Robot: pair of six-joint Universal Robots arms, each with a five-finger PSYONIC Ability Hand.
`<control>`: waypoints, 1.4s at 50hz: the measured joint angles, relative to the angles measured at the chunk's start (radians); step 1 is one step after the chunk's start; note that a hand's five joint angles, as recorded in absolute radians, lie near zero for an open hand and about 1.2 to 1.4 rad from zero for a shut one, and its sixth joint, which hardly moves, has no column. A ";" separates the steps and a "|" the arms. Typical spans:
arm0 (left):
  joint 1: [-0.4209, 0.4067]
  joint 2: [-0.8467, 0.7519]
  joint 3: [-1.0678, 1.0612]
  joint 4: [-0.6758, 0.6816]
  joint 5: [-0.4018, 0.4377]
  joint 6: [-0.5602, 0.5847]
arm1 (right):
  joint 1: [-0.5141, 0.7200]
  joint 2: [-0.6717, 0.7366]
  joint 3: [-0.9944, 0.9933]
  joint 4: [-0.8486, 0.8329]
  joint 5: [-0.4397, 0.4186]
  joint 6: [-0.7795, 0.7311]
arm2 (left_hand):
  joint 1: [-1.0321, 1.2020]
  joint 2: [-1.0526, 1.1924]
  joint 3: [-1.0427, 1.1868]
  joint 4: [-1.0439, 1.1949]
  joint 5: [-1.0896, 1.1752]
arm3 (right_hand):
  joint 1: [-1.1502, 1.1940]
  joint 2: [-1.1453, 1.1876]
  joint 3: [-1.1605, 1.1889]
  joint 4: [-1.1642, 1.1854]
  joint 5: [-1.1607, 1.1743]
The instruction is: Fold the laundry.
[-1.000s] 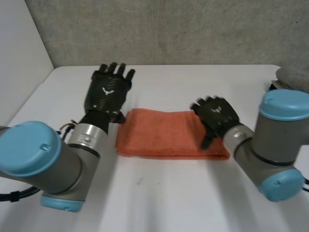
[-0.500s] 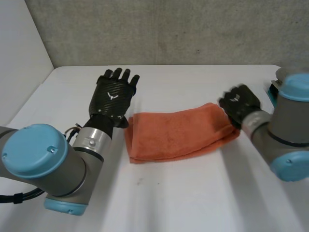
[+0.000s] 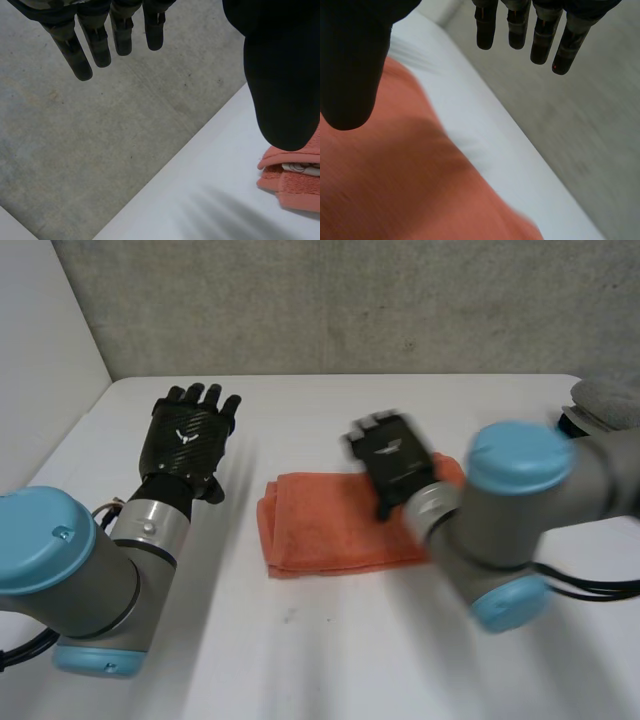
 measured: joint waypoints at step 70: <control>-0.012 -0.015 -0.021 -0.001 0.011 0.003 | -0.560 0.000 0.222 0.181 -0.468 0.016 | 0.000 0.000 0.000 0.000 0.000 | 0.345 0.420 0.427 0.401 0.380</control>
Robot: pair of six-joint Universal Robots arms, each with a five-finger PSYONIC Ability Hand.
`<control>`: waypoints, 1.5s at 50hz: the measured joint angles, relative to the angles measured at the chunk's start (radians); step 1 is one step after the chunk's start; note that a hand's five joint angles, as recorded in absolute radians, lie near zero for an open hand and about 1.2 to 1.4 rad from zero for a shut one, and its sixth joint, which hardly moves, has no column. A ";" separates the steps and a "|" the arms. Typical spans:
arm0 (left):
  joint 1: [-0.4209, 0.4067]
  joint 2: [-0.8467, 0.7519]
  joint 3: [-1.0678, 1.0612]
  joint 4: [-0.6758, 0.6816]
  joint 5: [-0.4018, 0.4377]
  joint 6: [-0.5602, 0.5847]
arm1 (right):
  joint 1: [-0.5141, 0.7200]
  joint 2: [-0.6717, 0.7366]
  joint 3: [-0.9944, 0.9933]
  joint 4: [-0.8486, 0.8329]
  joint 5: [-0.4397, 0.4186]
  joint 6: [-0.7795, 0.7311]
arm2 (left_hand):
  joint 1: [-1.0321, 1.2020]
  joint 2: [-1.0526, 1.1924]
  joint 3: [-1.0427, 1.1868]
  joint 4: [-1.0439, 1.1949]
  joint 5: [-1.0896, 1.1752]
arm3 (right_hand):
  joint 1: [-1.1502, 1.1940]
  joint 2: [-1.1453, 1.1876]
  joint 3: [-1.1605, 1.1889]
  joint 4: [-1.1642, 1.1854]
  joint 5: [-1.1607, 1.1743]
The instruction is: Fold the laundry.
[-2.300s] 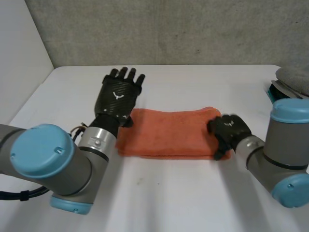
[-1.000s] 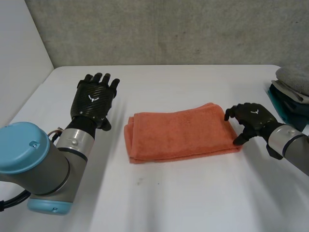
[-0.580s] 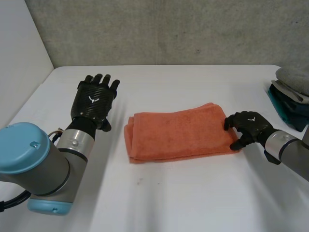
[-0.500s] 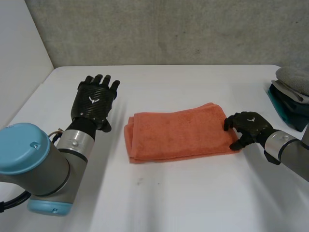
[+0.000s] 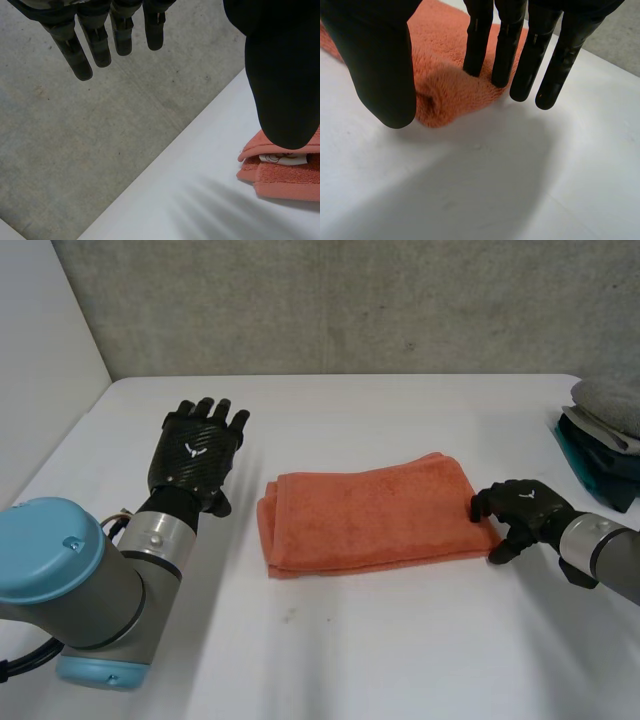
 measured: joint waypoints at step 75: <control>-0.002 0.008 -0.010 0.000 0.000 0.007 | 0.298 -0.015 -0.210 -0.057 0.331 -0.436 | 0.000 0.000 0.000 0.000 0.000 | 0.408 0.535 0.546 0.553 0.530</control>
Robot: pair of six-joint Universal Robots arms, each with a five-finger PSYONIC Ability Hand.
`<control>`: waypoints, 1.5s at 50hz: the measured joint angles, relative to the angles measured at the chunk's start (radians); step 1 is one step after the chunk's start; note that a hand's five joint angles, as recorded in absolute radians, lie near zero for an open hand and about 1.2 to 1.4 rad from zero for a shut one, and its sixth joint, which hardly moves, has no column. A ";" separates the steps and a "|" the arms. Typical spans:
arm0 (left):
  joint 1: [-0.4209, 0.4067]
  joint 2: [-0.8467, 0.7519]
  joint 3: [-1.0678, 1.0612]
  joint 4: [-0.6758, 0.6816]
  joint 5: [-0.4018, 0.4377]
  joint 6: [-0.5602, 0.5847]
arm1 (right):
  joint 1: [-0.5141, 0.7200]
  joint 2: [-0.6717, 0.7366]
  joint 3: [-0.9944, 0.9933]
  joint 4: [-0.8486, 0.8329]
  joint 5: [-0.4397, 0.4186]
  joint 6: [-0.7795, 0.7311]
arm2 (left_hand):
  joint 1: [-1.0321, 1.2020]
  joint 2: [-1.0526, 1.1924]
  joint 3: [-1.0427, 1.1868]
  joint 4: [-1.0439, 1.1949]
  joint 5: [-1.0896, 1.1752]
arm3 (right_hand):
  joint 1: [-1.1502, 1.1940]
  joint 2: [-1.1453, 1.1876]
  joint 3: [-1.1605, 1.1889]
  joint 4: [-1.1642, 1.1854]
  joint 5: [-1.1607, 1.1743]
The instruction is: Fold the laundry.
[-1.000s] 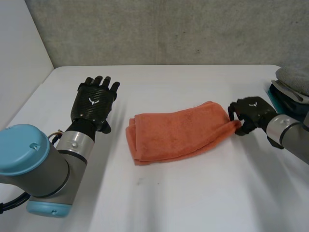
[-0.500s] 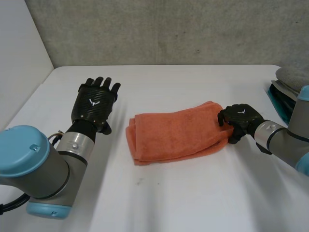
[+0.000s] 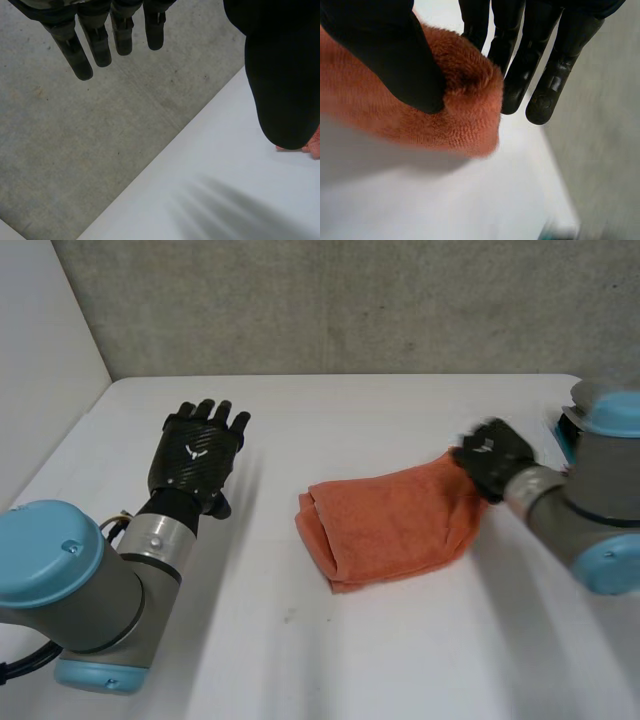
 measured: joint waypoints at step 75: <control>-0.231 -0.468 0.748 -0.721 -0.082 -0.207 | 0.072 0.218 -0.375 0.382 -0.092 0.564 | 0.000 0.000 0.000 0.000 0.000 | -0.776 -0.954 -0.972 -0.951 -0.912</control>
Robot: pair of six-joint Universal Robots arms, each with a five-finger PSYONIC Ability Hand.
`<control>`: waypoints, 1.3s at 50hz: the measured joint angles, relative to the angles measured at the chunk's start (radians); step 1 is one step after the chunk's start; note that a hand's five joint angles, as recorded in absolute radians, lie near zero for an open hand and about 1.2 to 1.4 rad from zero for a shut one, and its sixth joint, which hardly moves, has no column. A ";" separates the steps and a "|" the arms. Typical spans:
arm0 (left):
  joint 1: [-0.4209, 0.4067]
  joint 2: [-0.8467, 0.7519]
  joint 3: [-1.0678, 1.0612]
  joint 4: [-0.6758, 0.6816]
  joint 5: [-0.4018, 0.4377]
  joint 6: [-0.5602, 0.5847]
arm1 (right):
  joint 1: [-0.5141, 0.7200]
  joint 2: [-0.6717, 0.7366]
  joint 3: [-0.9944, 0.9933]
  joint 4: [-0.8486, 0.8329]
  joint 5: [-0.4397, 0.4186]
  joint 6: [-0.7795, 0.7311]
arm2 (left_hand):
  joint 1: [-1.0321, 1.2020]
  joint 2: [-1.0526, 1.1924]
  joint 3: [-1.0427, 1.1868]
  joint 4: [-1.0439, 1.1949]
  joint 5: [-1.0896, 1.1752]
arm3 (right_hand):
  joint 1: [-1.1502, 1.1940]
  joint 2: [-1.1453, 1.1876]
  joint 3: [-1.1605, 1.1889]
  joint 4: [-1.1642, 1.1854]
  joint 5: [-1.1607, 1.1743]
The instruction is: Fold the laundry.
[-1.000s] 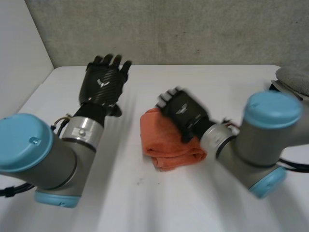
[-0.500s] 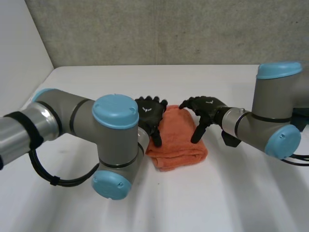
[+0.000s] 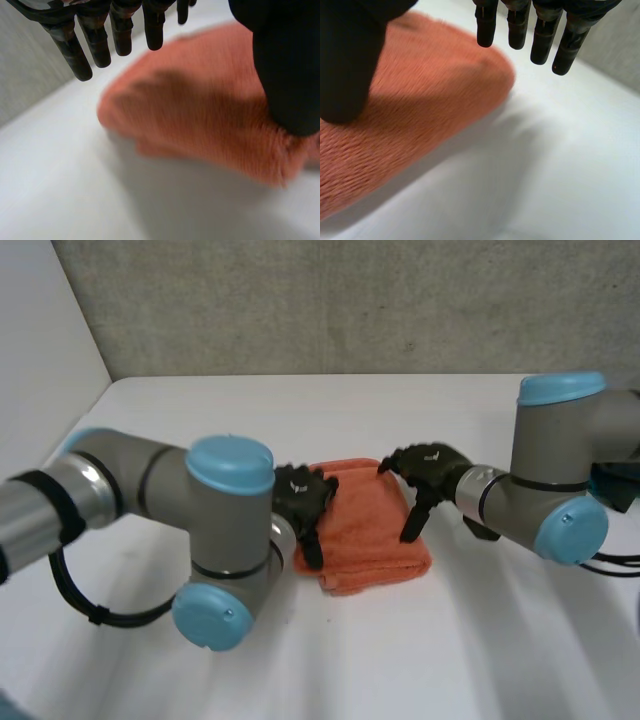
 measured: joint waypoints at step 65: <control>0.141 0.418 -0.176 -0.078 0.453 -0.071 | 0.143 -0.005 0.385 -0.698 0.010 -0.090 | 0.000 0.000 0.000 0.000 0.000 | 0.723 0.945 0.948 0.945 0.871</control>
